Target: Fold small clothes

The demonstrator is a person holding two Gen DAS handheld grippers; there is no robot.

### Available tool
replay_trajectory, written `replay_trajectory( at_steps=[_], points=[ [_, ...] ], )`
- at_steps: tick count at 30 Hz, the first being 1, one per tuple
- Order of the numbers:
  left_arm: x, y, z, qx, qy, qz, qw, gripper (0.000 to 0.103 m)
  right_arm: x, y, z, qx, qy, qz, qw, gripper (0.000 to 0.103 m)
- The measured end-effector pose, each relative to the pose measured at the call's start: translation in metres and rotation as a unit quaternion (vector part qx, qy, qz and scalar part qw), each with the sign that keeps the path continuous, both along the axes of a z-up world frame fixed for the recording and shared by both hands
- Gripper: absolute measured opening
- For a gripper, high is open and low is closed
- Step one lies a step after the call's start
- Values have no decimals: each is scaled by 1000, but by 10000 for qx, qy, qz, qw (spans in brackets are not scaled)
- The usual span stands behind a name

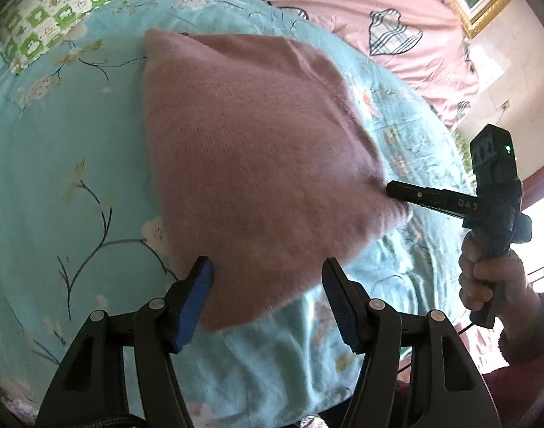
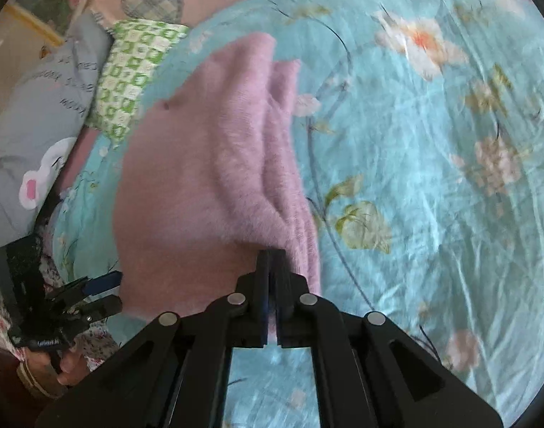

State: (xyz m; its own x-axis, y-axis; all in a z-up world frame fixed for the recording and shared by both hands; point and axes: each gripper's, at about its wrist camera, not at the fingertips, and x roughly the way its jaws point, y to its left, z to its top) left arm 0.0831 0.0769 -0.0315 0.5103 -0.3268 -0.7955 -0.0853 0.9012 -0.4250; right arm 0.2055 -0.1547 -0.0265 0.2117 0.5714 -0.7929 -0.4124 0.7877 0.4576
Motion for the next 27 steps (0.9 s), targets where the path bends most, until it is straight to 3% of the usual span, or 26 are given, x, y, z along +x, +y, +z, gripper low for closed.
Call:
replay_trajectory(
  at_steps=[4, 9, 13, 21, 23, 25, 27],
  points=[
    [-8, -2, -3, -32, -27, -166, 9999, 64, -20, 5, 11, 89, -154, 309, 9994, 3],
    [-7, 2, -26, 73, 178, -131, 9997, 64, -20, 8, -20, -386, 59, 185, 9991, 3],
    [-1, 2, -27, 79, 202, -68, 9997, 64, -17, 2, -33, -175, 177, 19, 9997, 0],
    [-27, 10, -2, 38, 56, 136, 9999, 66, -31, -9, -2, 27, 44, -32, 10000, 5],
    [-33, 14, 2, 141, 52, 251, 9996, 72, -36, -12, 4, 42, -13, -55, 10000, 16],
    [-41, 18, 7, 238, -12, 386, 9990, 75, -45, -15, 11, 90, -85, -61, 9999, 43],
    [-47, 22, 9, 352, -44, 463, 9983, 78, -53, -14, 16, 75, -228, -40, 9997, 50]
  ],
)
